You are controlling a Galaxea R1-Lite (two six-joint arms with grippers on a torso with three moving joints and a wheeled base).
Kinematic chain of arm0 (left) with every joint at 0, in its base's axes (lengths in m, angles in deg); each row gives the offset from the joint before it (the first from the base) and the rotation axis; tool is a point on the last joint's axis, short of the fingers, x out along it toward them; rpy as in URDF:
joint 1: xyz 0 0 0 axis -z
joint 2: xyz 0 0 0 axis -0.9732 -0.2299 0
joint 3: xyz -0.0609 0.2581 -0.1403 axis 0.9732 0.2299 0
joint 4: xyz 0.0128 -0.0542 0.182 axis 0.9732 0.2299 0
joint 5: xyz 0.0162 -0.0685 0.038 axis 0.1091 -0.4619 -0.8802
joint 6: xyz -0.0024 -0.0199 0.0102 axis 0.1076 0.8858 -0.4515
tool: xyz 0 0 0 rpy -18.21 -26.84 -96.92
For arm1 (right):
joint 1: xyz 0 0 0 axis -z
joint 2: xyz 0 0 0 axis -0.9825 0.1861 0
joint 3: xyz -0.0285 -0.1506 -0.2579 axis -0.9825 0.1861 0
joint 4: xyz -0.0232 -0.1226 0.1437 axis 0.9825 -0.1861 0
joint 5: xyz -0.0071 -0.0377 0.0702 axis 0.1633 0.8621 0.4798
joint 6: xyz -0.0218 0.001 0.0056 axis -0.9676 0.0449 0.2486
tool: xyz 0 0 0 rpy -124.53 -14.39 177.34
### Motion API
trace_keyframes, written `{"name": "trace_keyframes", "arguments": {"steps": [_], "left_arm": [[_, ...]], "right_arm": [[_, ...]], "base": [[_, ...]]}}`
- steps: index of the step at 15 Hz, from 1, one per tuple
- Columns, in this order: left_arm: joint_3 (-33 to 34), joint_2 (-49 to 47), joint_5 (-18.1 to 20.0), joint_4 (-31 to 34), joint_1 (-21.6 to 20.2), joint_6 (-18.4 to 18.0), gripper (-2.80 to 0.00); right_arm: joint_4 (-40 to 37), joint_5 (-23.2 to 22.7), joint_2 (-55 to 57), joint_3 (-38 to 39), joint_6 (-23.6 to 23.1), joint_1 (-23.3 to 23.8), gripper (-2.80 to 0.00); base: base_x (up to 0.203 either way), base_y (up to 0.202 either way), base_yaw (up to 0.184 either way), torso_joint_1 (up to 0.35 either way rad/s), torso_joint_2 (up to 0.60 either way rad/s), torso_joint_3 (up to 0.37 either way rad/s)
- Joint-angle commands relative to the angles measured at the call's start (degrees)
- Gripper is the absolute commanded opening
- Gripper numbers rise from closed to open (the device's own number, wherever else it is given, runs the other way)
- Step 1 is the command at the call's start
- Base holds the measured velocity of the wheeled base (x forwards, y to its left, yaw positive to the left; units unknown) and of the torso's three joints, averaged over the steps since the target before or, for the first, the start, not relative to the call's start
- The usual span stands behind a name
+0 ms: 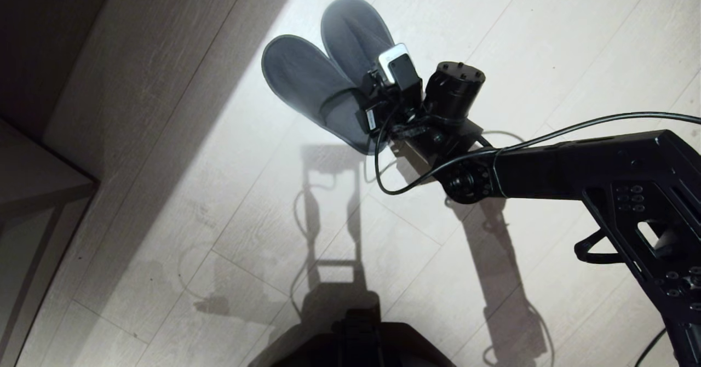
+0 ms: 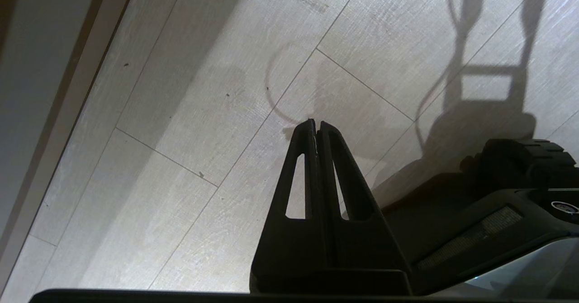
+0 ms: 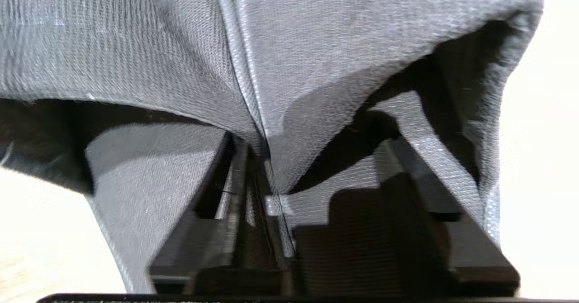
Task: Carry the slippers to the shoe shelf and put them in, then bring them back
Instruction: Pick up the slippers on the floor
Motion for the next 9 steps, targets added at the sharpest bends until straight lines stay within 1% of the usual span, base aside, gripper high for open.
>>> {"name": "trace_keyframes", "arguments": {"steps": [1, 5, 7, 9], "left_arm": [[0.00, 0.01, 0.00, -0.01, -0.10, 0.00, -2.80], [0.00, 0.01, 0.00, -0.01, -0.02, 0.00, -2.80], [0.00, 0.01, 0.00, -0.01, -0.08, 0.00, -2.80], [0.00, 0.01, 0.00, -0.01, -0.02, 0.00, -2.80]], "right_arm": [[-0.27, -0.23, 0.84, -0.31, -0.34, 0.06, -2.80], [-0.48, -2.33, -2.52, 0.85, -0.38, -0.03, -2.80], [-0.60, -3.67, -4.80, 2.92, -0.28, -0.09, -2.80], [-0.52, -3.95, -6.45, 3.79, -0.20, -0.12, -2.80]], "base": [[0.000, 0.000, 0.000, 0.000, 0.00, 0.000], [0.000, 0.000, 0.000, 0.000, 0.00, 0.000], [0.000, 0.000, 0.000, 0.000, 0.00, 0.000], [0.000, 0.000, 0.000, 0.000, 0.00, 0.000]]}}
